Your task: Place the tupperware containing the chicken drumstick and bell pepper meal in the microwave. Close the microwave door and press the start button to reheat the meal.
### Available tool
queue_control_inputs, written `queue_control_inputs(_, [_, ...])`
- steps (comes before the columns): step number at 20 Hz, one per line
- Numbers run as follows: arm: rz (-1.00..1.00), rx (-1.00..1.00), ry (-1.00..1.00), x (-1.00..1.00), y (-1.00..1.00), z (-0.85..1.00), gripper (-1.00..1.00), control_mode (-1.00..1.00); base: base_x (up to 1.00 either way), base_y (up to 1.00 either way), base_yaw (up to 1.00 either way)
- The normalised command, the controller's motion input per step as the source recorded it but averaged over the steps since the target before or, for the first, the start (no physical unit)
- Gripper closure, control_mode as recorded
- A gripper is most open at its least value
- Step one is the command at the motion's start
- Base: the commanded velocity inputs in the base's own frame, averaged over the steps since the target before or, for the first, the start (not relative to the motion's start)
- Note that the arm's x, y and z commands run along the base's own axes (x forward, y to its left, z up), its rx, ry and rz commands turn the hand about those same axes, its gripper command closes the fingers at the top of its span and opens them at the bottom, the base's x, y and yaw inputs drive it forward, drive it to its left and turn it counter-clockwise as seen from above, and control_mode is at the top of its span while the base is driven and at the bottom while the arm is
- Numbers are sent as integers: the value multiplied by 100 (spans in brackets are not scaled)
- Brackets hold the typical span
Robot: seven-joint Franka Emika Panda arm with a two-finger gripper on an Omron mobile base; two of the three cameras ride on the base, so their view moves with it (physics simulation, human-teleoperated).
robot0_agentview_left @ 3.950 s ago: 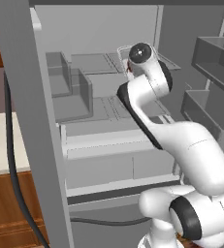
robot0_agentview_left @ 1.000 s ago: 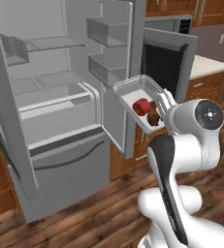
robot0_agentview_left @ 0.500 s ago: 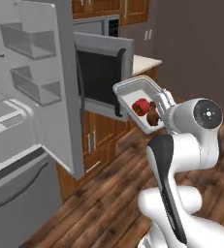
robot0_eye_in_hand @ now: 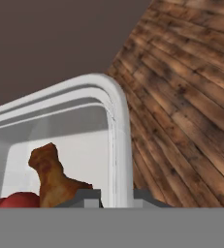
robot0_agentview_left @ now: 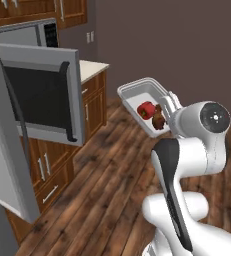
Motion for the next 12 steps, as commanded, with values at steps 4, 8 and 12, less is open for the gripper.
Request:
queue_control_inputs(4, [0,0,0,0,0,0,100,100,71,-22,-14])
queue_control_inputs(8, [0,0,0,0,0,0,100,100,85,-17,6])
queue_control_inputs(12, [0,0,0,0,0,0,100,100,85,-19,30])
